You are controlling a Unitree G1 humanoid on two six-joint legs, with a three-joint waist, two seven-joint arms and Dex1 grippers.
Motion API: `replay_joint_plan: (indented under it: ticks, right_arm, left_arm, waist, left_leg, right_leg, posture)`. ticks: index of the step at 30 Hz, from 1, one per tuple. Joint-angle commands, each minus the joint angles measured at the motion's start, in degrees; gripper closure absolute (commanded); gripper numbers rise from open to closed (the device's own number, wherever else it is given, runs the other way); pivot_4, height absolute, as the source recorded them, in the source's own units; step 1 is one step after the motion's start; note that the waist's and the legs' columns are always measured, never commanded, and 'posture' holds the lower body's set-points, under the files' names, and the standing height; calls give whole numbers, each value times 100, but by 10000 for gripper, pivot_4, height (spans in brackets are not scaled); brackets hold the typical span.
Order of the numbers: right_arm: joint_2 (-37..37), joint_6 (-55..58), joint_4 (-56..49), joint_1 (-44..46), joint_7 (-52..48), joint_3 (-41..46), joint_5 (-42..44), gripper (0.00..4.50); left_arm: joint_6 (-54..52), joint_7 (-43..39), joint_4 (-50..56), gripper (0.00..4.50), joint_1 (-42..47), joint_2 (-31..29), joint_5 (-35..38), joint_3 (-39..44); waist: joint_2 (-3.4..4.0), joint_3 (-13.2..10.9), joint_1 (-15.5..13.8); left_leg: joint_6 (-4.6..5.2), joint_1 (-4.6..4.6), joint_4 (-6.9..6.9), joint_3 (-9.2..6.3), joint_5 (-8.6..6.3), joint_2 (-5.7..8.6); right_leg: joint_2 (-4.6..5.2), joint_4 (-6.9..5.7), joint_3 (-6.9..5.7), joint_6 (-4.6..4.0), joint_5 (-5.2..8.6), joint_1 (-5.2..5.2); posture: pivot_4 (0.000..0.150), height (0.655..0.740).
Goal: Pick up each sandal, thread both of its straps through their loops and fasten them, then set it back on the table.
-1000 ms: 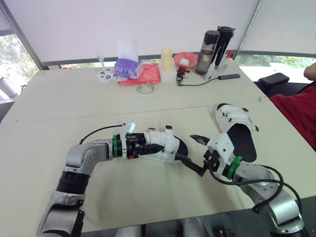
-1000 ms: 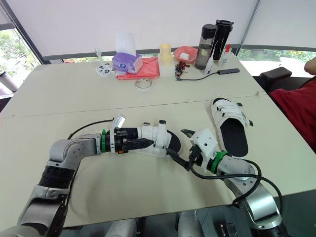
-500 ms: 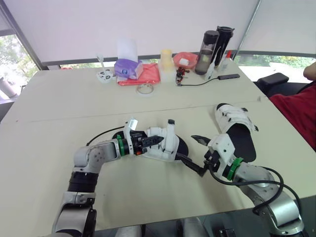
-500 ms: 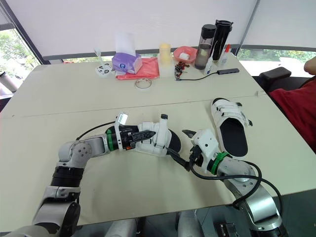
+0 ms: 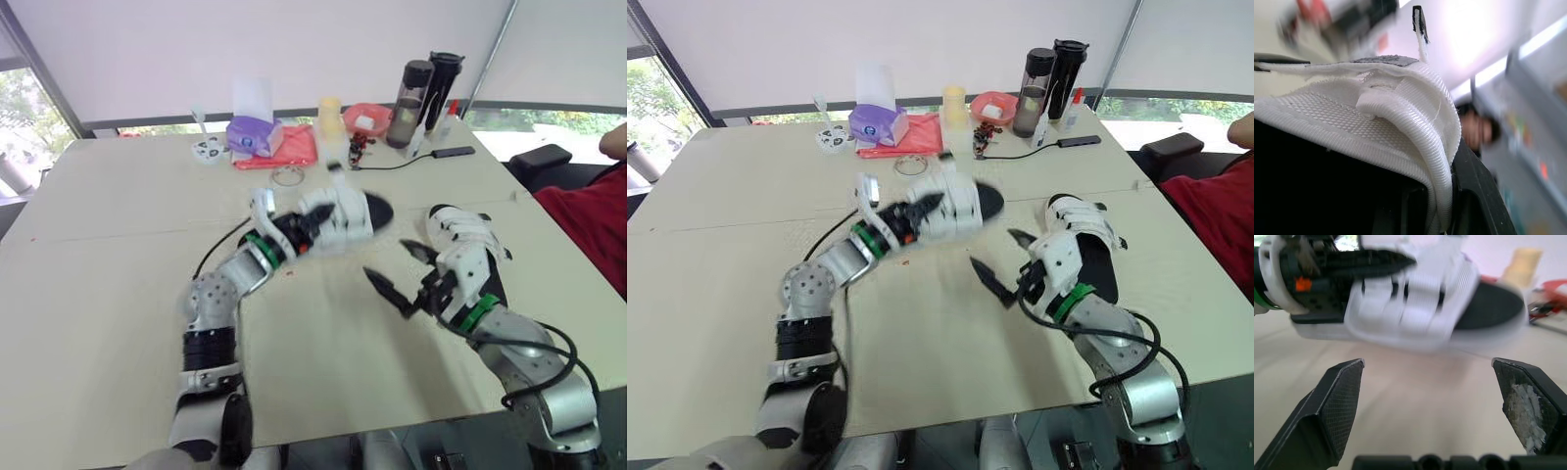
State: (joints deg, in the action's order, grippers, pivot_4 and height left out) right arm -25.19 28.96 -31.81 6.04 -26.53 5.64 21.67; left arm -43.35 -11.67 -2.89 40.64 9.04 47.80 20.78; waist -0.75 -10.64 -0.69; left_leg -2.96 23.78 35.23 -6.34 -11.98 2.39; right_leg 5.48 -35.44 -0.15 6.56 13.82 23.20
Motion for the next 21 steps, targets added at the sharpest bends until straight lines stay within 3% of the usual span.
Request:
replay_joint_plan:
  ticks: [1,6,10,17,18,21]
  right_arm:
    - [49,-174,58,166,25,101,63,0]
    - [33,-264,229,279,-50,-55,-17,0]
    - [27,-285,267,337,-74,-140,-47,0]
    - [-53,-341,266,284,-129,-129,-82,0]
    - [-48,-343,259,272,-126,-132,-83,0]
    - [-35,-357,239,229,-129,-170,-98,0]
  left_arm:
    - [1829,980,-649,44793,681,481,-252,545]
    - [3467,1604,-2681,44793,1594,539,-42,1185]
    - [4228,1529,-3590,44793,1905,432,-265,1190]
    - [4660,1990,-3828,44793,1512,534,-596,979]
    - [4670,2008,-3802,35940,1457,549,-624,942]
    - [4601,1971,-3738,22875,1383,573,-582,900]
  waist:
    - [1,1,5]
    - [-4,-2,-48]
    - [-9,-5,-100]
    - [-13,-8,-69]
    - [-13,-8,-58]
    - [-13,-7,-6]
  left_leg:
    - [0,-4,-2,1,0,0]
    - [1,-4,-1,1,0,0]
    - [2,20,12,-3,1,12]
    - [2,28,14,-6,1,13]
    - [2,28,14,-6,1,13]
    - [2,27,16,-6,1,13]
  right_leg:
    - [-2,-2,0,2,-1,0]
    - [-6,-1,0,4,-2,-2]
    - [-4,21,0,35,-16,-3]
    - [-5,17,0,41,-20,8]
    - [-5,16,0,41,-20,7]
    - [-5,14,0,41,-20,6]
  posture:
    - [1500,7400]
    - [1500,7400]
    - [1500,7400]
    - [1500,7400]
    - [1500,7400]
    - [1500,7400]
